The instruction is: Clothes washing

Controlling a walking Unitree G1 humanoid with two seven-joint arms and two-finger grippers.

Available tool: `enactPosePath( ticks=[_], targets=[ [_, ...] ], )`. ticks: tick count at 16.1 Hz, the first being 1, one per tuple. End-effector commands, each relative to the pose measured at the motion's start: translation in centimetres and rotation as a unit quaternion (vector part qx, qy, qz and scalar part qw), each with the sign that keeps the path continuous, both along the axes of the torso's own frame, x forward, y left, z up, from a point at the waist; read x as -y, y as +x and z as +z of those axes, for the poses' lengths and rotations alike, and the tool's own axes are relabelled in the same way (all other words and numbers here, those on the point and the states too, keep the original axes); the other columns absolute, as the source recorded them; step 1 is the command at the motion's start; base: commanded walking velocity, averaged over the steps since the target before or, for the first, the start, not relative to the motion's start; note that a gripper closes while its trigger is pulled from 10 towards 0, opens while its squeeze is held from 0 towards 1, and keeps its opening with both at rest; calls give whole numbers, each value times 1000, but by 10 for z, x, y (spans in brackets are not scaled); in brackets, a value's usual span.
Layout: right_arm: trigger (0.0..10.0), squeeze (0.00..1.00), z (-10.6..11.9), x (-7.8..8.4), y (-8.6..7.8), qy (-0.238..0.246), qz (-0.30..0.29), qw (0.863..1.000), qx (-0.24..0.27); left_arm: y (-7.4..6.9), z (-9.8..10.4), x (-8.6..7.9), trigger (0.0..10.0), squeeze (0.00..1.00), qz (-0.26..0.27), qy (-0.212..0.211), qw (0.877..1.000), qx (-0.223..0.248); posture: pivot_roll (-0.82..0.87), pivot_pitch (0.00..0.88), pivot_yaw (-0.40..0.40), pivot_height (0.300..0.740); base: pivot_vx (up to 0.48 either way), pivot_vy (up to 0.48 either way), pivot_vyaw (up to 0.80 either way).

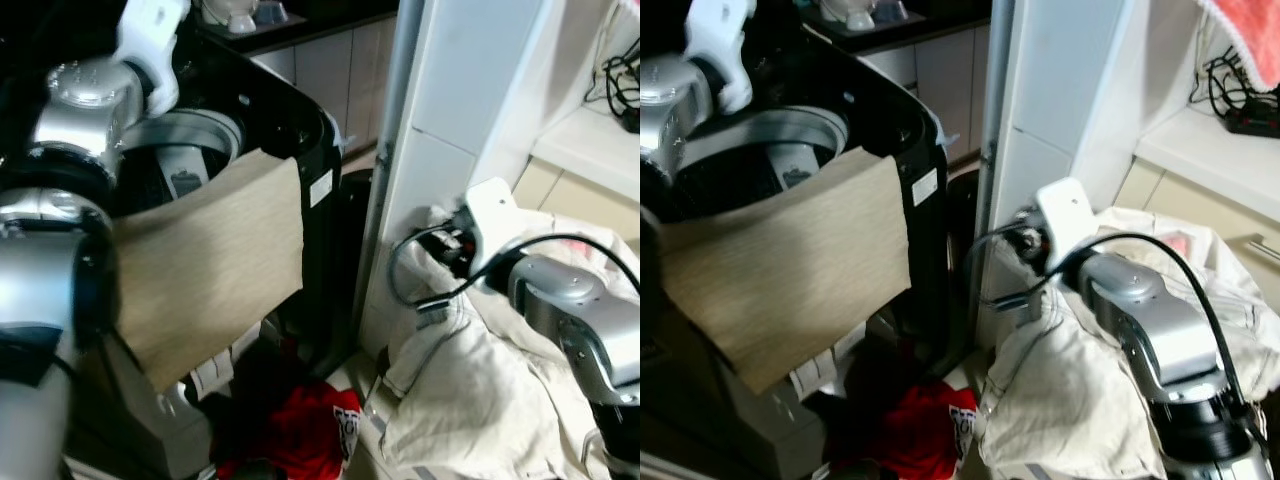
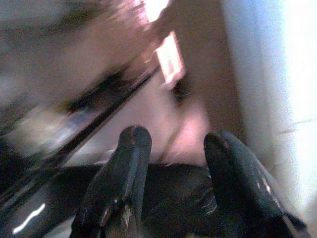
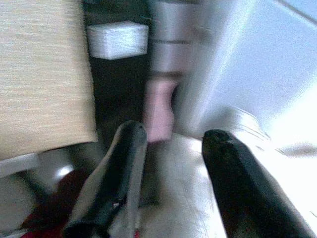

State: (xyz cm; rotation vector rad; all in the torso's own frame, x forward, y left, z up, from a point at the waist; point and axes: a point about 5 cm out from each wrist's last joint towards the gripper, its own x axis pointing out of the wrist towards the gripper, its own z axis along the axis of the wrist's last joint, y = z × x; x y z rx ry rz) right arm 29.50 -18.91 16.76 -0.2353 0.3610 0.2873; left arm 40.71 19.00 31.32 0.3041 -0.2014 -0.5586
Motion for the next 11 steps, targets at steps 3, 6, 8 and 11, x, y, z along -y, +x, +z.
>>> enactPosePath(
  ticks=[3,6,8,11],
  targets=[
    [10000,1000,-7,27,0,-28,-30,999,-18,-19,-37,48,10000,0,-131,-3,991,-21,-111,0,61,740,0,0,0],
    [10000,1000,-22,40,-14,-56,46,994,-84,-59,-79,95,10000,0,-227,10,971,-71,-114,0,59,740,0,0,0],
    [10000,1000,-24,52,-15,-56,53,992,-103,-74,-93,110,10000,0,-248,2,965,-89,-120,0,59,740,0,0,0],
    [10000,1000,-30,65,-17,-67,88,983,-149,-100,-130,118,10000,0,-266,39,955,-126,-125,0,60,740,0,0,0]
  ],
)
